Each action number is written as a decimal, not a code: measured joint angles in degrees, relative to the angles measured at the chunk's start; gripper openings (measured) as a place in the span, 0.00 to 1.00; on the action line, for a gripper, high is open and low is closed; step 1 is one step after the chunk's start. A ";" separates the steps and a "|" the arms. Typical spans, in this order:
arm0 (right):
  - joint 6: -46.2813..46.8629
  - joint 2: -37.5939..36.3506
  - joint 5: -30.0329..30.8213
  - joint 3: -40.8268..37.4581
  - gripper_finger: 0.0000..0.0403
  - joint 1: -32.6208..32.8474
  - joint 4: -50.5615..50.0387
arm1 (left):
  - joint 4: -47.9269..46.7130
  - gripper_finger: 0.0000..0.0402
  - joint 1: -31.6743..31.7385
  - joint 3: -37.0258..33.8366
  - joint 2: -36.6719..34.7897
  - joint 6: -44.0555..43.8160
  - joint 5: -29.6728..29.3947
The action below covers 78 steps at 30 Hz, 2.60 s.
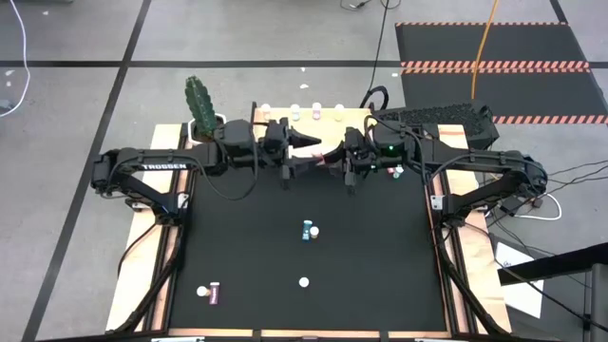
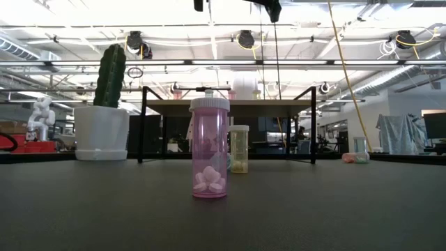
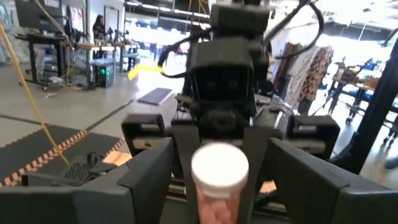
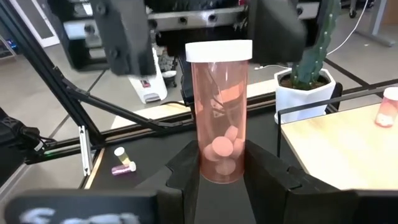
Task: Pick and place medicine bottles onto shelf by color
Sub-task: Put the bottom orange pill bottle aligned with the other orange pill bottle on the shelf
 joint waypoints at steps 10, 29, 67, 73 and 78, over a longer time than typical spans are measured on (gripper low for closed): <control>-0.36 0.00 -0.18 0.00 0.25 0.00 -0.04 | -0.70 0.42 0.00 0.00 -0.02 0.07 1.42; -2.05 -2.21 15.20 0.02 0.42 -0.39 -1.15 | -4.81 0.31 4.56 0.00 -3.26 -0.41 -3.23; 7.25 -10.27 26.10 -17.90 0.61 -0.05 9.22 | 1.34 0.32 30.65 -29.44 -7.83 8.30 -9.38; 6.95 -10.27 26.12 -17.90 0.61 -0.34 9.20 | 2.59 0.32 30.77 -29.40 -6.33 6.32 -6.78; 6.73 -10.27 26.10 -17.90 0.61 -0.33 9.18 | 3.60 0.32 30.75 -29.42 -5.92 5.86 -6.75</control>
